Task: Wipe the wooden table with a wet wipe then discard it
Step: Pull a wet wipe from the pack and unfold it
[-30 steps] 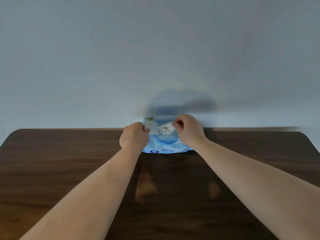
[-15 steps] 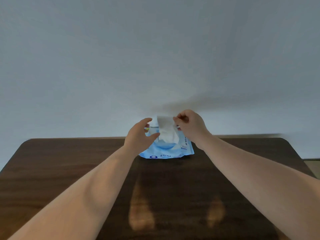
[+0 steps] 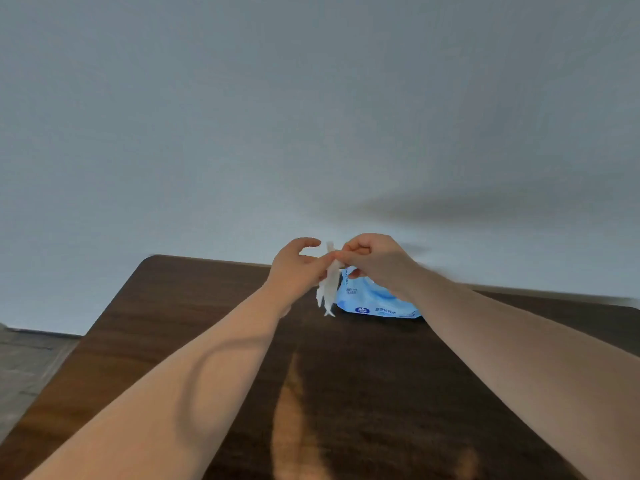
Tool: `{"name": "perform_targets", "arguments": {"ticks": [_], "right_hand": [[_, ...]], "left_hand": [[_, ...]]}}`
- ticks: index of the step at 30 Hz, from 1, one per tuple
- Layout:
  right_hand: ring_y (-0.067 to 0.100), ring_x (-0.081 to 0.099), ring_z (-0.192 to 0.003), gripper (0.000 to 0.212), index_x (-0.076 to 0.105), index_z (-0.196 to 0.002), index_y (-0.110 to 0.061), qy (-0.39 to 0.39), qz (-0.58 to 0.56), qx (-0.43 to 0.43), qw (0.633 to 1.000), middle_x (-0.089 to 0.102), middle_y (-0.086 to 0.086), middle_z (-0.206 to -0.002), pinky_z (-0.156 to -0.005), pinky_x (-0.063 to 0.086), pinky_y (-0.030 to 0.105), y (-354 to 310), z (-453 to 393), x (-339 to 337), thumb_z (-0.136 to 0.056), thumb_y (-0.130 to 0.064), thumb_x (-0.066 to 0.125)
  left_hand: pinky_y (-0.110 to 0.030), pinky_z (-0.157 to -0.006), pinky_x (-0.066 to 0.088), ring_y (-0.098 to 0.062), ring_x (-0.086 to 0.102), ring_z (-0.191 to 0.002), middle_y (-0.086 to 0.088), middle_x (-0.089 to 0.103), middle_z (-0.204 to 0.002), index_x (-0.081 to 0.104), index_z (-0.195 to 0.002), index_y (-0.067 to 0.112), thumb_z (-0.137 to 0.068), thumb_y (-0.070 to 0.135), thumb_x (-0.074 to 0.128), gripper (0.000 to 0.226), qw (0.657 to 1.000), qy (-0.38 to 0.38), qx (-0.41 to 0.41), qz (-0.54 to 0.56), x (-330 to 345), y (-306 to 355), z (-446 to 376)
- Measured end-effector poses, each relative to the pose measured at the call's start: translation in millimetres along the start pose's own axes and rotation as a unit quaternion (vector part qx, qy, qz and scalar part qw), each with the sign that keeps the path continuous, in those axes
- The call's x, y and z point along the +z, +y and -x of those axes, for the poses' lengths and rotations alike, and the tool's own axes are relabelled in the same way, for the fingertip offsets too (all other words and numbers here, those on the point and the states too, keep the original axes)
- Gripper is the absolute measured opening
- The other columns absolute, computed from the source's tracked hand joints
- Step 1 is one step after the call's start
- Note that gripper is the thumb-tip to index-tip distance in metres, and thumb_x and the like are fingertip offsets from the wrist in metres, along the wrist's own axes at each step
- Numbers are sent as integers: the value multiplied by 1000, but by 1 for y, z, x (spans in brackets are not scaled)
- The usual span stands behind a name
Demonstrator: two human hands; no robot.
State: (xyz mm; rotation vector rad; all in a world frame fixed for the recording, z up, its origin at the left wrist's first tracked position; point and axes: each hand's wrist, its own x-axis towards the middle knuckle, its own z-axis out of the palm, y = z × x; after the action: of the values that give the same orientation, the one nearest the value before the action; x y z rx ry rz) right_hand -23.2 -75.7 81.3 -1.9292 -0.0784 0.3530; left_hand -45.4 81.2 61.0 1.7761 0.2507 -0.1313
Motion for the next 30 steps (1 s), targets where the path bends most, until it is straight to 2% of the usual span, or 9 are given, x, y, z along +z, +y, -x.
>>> {"name": "perform_targets", "arguments": {"ticks": [5,8,14,18,20,22,24,27,30], "right_hand": [[20,70,-87,11,67,-92,-9,-28,-22,-3,999,71,12,-92,-86,56,36,-9,-5,31,-82,-11,72],[21,69,-93,20,66,-101,-13,-36,-24,10,999,70,12,-100,-84,58,34,-12,-8,50,-82,-7,69],[22,64,-94,25,61,-97,-26,-20,69,-9,997,66,6,-103,-67,50,22,-14,-5,82,-79,-9,68],[25,67,-92,18,62,-97,-23,-31,5,20,999,66,13,-107,-77,58,34,-11,-10,94,-82,-17,70],[23,70,-90,30,62,-107,-22,-63,-38,43,996,67,12,-105,-78,60,38,-11,-10,98,-80,-27,74],[21,69,-88,43,58,-115,-24,-85,13,24,996,67,8,-97,-78,59,35,-11,-10,101,-77,-21,78],[20,65,-86,43,57,-115,-24,-83,86,-15,993,68,5,-90,-78,55,31,-10,-13,104,-78,-7,72],[21,58,-84,31,60,-108,-16,4,189,-84,978,67,5,-88,-70,41,26,-3,-27,107,-81,-2,63],[28,57,-92,28,62,-113,-8,105,287,-178,935,66,10,-93,-73,35,25,4,-40,111,-86,-1,56]], "left_hand": [[-20,-67,57,-17,68,-93,-11,67,-108,54,-128,16,-85,7,64,45,996,21,-48,72,-29,-8,11],[-28,-79,58,-19,67,-100,-10,67,-115,53,-132,11,-85,5,61,48,997,13,-59,51,-46,-19,13],[-29,-83,56,-19,66,-101,-9,63,-122,42,-141,9,-86,7,62,58,997,-3,-63,51,-66,-33,23],[-29,-85,56,-17,66,-103,-8,60,-127,38,-144,11,-87,10,62,62,998,-7,-57,40,-75,-45,20],[-34,-91,54,-19,65,-106,-8,58,-132,37,-144,14,-87,13,62,62,998,-3,-54,28,-80,-51,18],[-35,-91,54,-19,66,-105,-8,58,-132,38,-144,15,-87,16,65,63,998,-8,-60,26,-84,-56,14],[-33,-90,55,-19,66,-105,-8,61,-128,38,-144,16,-86,15,67,65,997,-14,-68,31,-90,-61,12],[-30,-95,48,-16,60,-111,-7,62,-129,38,-145,17,-92,15,55,56,992,45,-26,-115,-107,-70,10],[-29,-85,46,-13,61,-98,2,58,-134,37,-145,20,-97,21,45,49,955,139,6,-262,-135,-79,9]]}}
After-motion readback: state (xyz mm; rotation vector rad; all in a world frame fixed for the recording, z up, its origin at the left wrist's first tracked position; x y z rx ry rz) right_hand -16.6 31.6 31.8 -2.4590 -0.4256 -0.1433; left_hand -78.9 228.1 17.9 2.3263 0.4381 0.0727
